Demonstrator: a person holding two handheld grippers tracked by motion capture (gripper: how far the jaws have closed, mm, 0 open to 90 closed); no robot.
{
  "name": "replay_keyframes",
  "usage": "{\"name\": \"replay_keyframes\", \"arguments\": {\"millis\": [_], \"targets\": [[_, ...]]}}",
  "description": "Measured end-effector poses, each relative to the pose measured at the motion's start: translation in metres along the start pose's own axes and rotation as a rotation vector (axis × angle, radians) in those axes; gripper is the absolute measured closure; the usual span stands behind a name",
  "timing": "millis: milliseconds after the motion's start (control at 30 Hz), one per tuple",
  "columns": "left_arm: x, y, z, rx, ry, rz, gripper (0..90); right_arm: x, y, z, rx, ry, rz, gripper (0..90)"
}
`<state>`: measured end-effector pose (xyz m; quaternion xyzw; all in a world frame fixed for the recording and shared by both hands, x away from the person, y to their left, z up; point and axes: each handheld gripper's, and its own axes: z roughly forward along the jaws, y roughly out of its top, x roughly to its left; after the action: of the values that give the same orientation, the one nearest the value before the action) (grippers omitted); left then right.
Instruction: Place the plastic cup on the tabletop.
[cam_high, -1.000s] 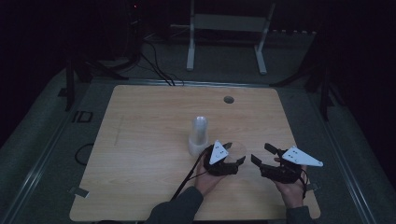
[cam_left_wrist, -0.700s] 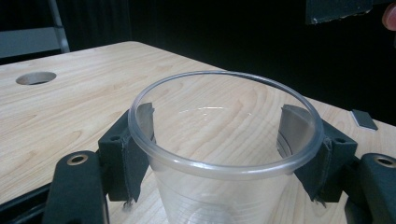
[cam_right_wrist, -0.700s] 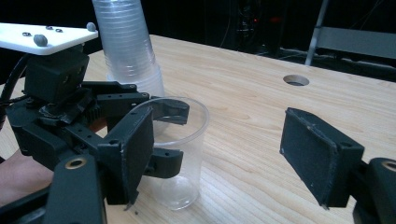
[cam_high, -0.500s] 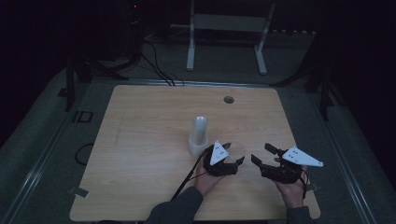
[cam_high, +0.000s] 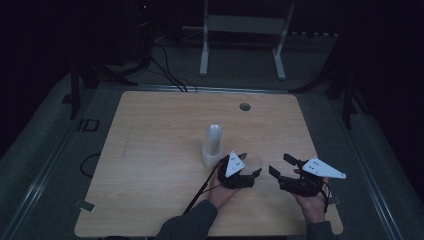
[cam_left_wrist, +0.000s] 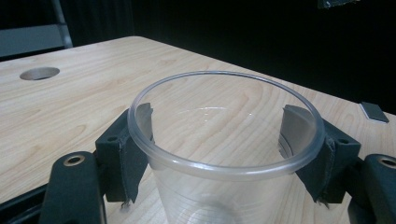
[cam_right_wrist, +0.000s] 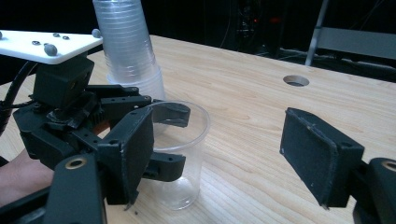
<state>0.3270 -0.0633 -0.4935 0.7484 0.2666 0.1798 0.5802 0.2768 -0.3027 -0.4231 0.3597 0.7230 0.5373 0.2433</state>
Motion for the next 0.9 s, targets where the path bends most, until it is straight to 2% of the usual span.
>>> {"name": "replay_keyframes", "arguments": {"millis": [400, 700, 900], "targets": [[-0.0003, -0.0008, 0.0003, 0.019, -0.013, 0.002, 25.7, 0.0002, -0.0006, 0.0004, 0.003, 0.001, -0.001, 25.7], [0.0014, -0.001, -0.0005, 0.038, -0.01, -0.014, 24.0, -0.0004, -0.0006, -0.0006, 0.001, -0.001, 0.003, 25.7], [0.0023, -0.0018, -0.0024, 0.061, -0.024, -0.023, 17.4, -0.0006, -0.0007, -0.0007, 0.001, 0.0, 0.003, 25.7]]}}
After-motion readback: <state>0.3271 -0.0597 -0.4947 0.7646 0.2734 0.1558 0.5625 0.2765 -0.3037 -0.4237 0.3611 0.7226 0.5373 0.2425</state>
